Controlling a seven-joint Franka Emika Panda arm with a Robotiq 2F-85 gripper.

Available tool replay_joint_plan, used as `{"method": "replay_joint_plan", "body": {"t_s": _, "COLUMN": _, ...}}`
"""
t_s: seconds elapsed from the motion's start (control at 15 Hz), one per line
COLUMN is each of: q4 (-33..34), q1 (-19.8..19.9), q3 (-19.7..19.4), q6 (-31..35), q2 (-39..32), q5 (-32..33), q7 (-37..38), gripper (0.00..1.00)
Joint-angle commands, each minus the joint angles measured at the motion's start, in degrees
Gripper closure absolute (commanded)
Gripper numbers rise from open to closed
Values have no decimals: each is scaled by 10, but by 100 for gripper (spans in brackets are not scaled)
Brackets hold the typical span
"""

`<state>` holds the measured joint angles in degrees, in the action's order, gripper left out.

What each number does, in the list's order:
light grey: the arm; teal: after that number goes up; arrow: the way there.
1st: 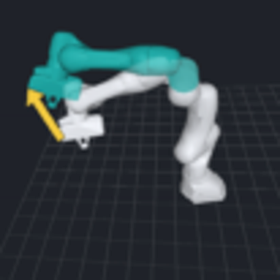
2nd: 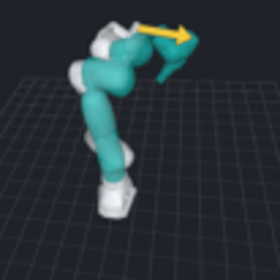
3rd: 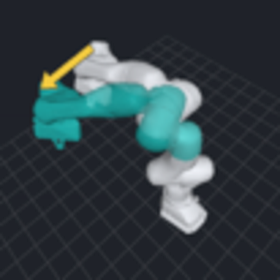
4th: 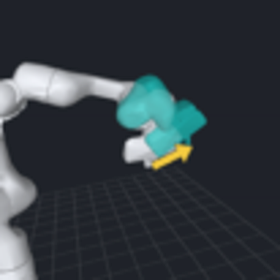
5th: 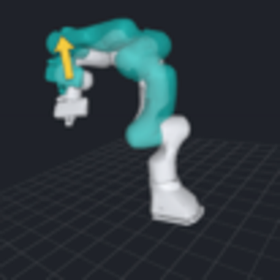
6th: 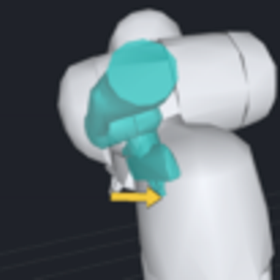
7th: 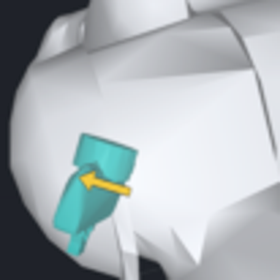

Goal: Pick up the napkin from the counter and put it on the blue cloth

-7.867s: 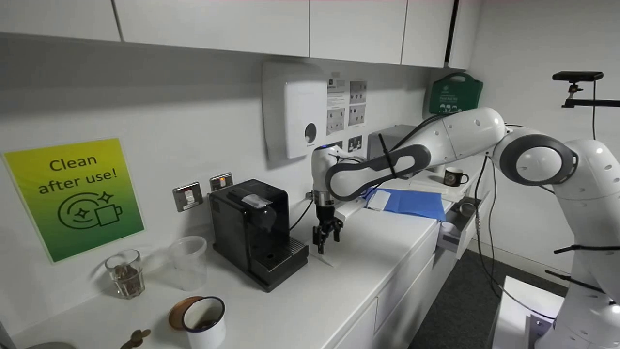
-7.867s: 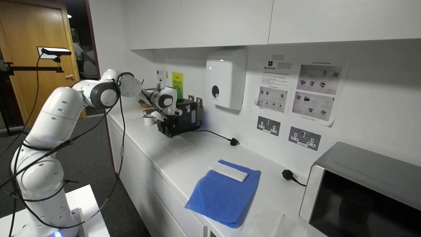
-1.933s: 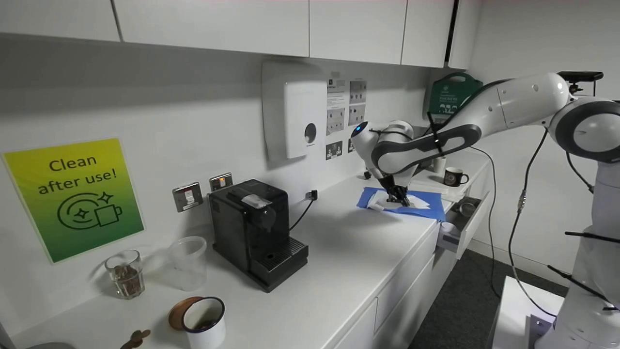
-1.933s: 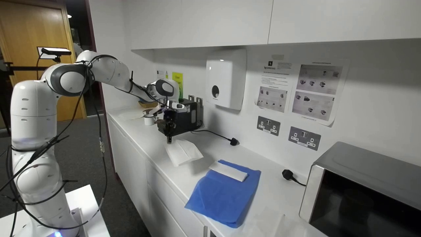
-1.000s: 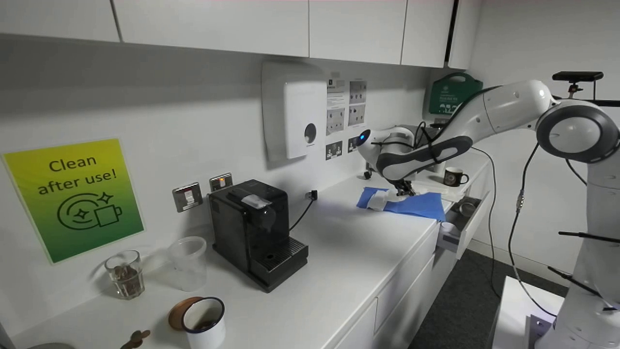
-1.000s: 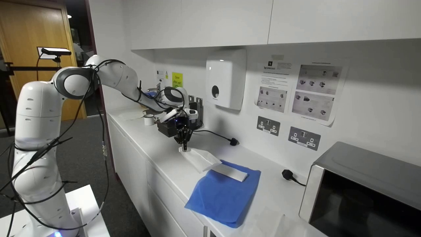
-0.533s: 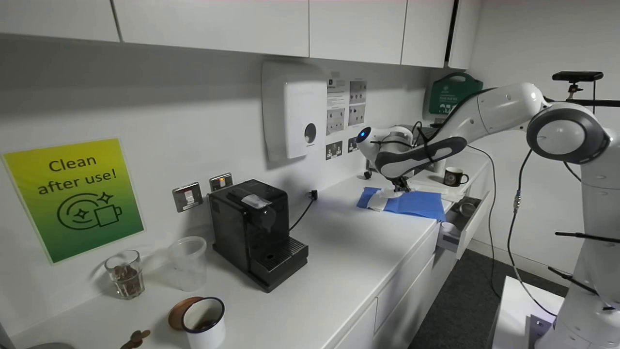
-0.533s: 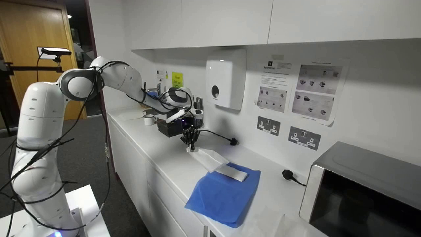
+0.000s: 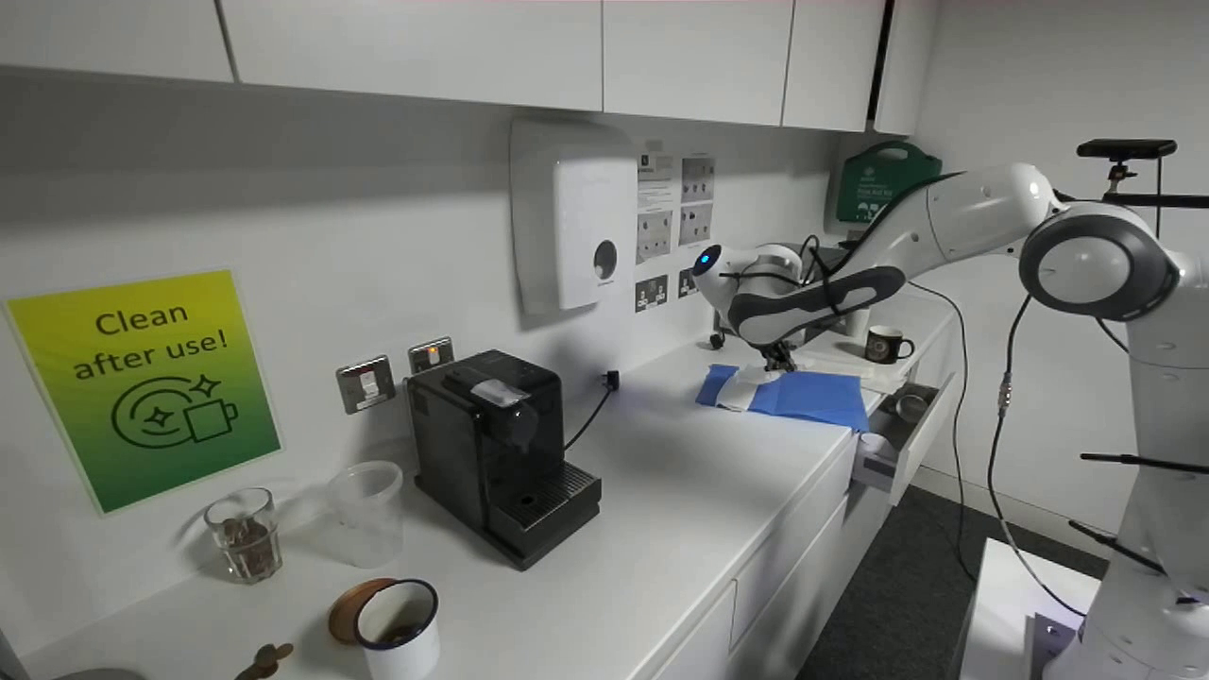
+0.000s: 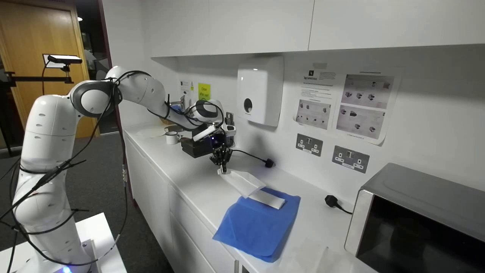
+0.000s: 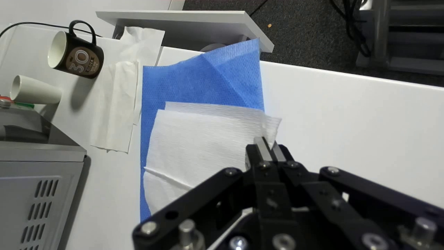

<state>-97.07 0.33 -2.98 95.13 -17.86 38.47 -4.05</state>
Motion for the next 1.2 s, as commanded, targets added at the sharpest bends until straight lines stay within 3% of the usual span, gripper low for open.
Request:
{"method": "replay_joint_plan", "body": {"t_s": 0.0, "q4": 1, "q1": 1, "q3": 2, "q6": -1, "q2": 0, "q5": 0, "q7": 0, "gripper": 99}}
{"method": "replay_joint_plan", "body": {"t_s": 1.13, "q4": 43, "q1": 11, "q3": -12, "q6": 15, "q2": -24, "q5": 49, "q7": -23, "gripper": 100}}
